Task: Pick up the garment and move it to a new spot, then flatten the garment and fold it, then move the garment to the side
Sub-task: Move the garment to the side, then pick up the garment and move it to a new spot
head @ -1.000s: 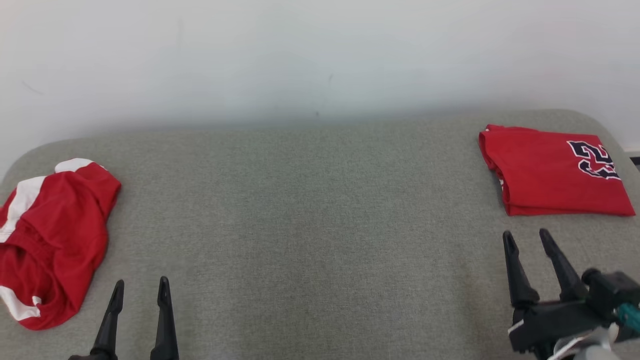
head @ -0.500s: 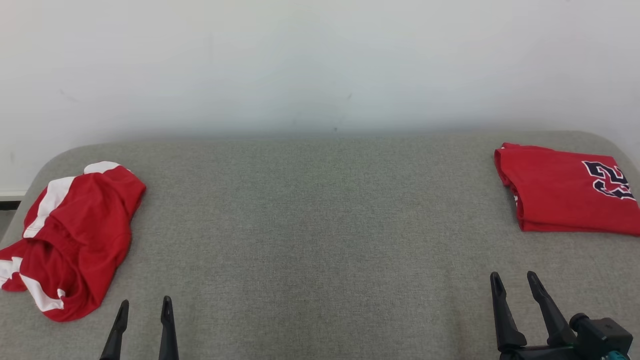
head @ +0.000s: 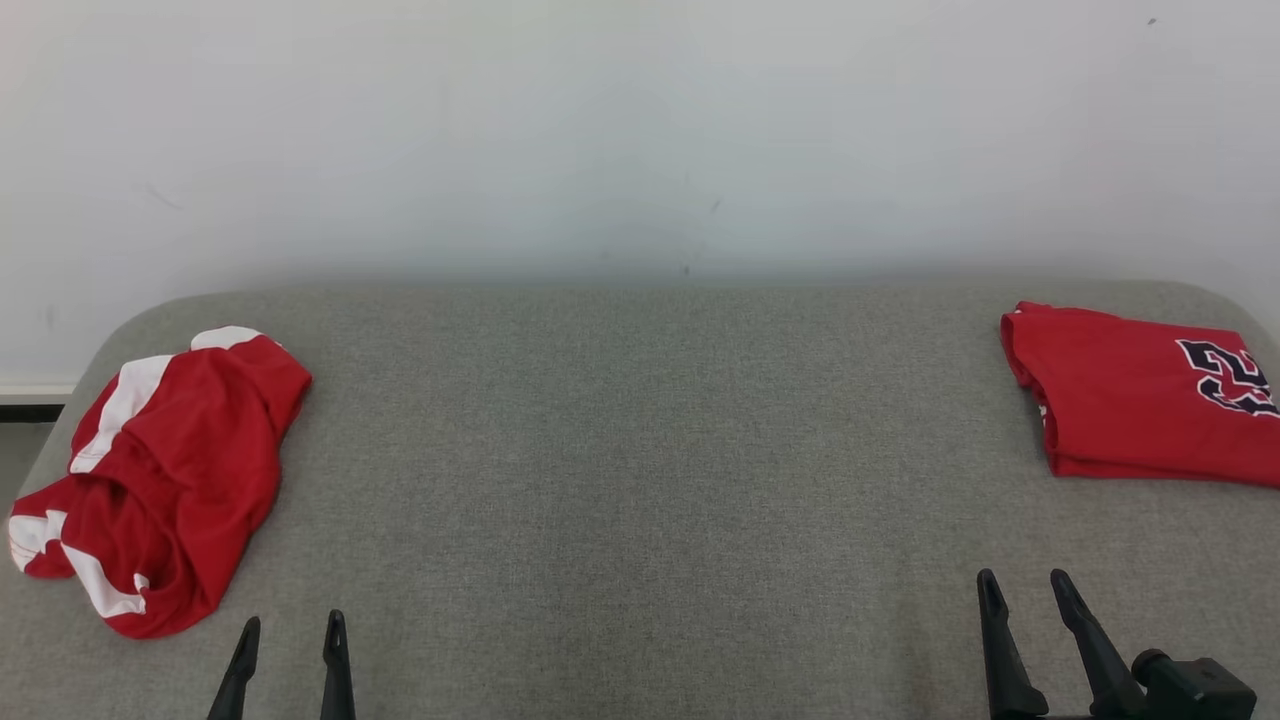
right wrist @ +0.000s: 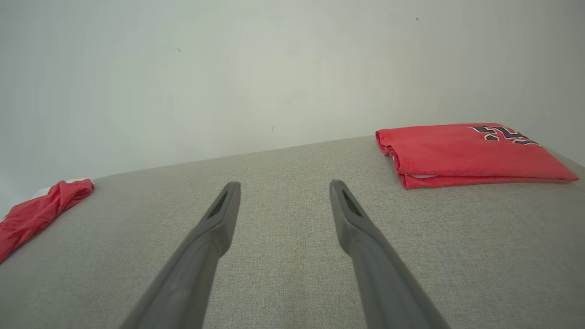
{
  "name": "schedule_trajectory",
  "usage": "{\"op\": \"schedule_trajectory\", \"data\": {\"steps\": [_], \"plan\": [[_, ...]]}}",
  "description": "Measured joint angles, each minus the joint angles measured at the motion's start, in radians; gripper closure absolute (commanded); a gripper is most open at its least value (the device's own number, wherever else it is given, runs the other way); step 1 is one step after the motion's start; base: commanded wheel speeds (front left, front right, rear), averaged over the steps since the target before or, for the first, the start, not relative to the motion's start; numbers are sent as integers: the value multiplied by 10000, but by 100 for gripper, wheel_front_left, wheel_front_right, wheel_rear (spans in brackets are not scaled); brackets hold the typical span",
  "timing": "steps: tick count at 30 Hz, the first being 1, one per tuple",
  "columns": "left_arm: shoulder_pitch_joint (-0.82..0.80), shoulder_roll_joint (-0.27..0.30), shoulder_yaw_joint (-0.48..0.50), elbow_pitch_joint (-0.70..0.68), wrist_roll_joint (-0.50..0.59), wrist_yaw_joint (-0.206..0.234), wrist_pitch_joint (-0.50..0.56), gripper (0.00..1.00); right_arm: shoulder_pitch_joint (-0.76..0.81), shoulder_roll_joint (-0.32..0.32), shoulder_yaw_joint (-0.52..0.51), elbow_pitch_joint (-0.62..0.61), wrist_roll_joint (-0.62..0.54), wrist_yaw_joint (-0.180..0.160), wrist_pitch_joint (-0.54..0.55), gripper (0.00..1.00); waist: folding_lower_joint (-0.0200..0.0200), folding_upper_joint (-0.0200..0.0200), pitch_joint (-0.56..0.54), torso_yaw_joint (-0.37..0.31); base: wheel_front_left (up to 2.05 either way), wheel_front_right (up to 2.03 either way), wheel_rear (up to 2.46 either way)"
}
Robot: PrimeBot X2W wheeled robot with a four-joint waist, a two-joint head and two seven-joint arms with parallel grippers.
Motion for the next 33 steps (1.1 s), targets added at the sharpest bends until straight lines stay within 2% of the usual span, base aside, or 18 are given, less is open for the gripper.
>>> {"op": "schedule_trajectory", "data": {"steps": [10,16,33], "plan": [[-6,0,13,35,13,-10,0,0,12,81,-52,8,-77,-2,48,0,1,0,-44,55,0,0,0],[-57,31,25,73,29,-13,0,0,81,123,-36,13,-73,-2,61,0,1,0,-26,369,0,0,0],[-210,182,96,251,-38,33,0,0,65,226,4,268,-13,-2,-23,0,1,0,191,2502,0,0,0]]}}
